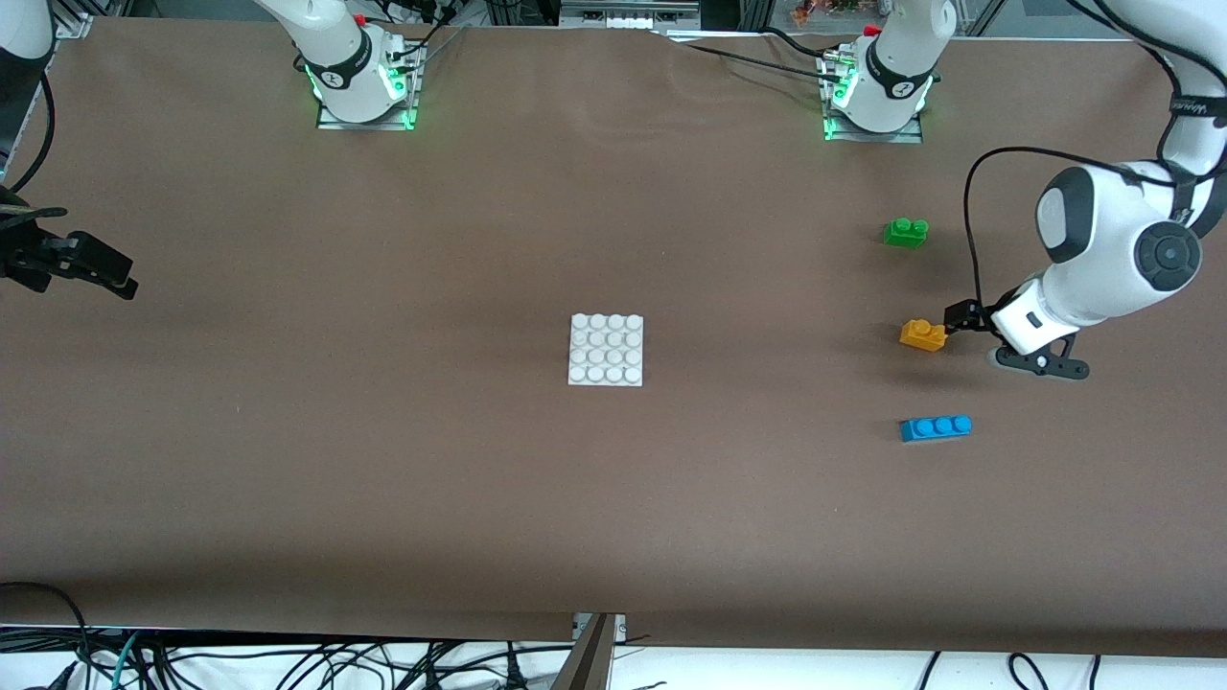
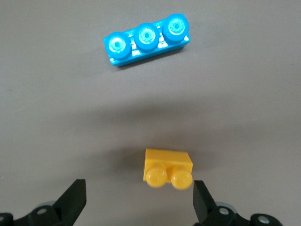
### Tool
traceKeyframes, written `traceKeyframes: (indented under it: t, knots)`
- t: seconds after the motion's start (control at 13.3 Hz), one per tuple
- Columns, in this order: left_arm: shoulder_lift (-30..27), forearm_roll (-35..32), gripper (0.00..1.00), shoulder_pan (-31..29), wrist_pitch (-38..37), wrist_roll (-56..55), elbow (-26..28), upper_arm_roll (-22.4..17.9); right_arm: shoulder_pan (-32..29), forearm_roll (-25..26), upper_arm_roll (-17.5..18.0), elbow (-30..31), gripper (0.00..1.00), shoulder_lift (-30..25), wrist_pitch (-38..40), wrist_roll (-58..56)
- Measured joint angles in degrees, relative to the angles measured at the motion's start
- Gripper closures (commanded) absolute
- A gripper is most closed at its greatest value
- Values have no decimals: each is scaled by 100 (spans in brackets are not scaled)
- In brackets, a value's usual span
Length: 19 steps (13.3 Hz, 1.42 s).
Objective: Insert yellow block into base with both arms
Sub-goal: 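Close the left gripper on the yellow brick, then lift the yellow brick with the left gripper toward the white plate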
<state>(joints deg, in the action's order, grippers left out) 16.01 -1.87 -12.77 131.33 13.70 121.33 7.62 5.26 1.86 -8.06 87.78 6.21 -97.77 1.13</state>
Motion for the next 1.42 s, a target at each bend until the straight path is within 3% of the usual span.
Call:
traceKeyframes:
  t: [0.52,1.42]
  knots:
    - [405,0,0,-1,1154,360,343,58,0,6,43,-6,0,15,35,0]
    - [461,0,0,-1,1311,870,672,61,2,6,85,-6,0,18,36,0]
